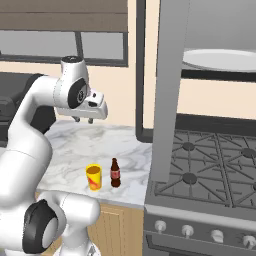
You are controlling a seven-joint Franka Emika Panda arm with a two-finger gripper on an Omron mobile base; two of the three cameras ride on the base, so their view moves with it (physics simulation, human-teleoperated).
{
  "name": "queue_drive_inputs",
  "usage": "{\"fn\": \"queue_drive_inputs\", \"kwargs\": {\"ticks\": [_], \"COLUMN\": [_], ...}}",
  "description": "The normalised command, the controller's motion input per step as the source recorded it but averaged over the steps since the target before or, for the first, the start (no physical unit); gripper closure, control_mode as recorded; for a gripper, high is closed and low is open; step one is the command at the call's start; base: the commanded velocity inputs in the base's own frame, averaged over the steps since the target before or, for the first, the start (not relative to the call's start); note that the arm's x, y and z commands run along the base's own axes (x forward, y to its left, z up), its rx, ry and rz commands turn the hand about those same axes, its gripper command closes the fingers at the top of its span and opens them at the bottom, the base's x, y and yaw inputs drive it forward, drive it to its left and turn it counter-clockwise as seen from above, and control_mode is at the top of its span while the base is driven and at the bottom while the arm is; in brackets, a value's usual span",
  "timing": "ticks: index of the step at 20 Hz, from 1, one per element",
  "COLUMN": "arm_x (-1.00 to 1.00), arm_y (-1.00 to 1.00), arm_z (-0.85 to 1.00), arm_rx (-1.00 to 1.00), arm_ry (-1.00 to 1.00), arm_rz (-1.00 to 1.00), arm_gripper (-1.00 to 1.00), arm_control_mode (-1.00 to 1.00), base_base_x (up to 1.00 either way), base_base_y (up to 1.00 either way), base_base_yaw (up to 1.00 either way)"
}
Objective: Place the microwavable item in the microwave. Then, close the microwave door and press the start button.
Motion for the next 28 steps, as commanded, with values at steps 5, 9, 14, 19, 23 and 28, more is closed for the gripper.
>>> {"fn": "queue_drive_inputs", "kwargs": {"ticks": [5, 9, 14, 19, 23, 28], "arm_x": [-0.20, -0.07, 0.00, 0.00, 0.00, 0.04], "arm_y": [0.03, 0.41, 0.33, -0.05, -0.11, 0.00], "arm_z": [-0.08, -0.73, -1.00, -0.83, -0.53, -0.52], "arm_rx": [0.00, -0.06, -0.06, 0.00, 0.00, 0.00], "arm_ry": [0.00, 0.02, 0.02, 0.09, 0.18, 0.24], "arm_rz": [0.00, 0.00, 0.00, 0.00, 0.00, 0.03], "arm_gripper": [-1.00, -1.00, -1.00, -1.00, -1.00, -1.00], "arm_control_mode": [-1.00, -1.00, -1.00, -1.00, -1.00, -1.00], "base_base_x": [0.00, 0.00, 0.00, 0.00, 0.00, 0.00], "base_base_y": [0.00, 0.00, 0.00, 0.00, 0.00, 0.00], "base_base_yaw": [0.00, 0.00, 0.00, 0.00, 0.00, 0.00]}}
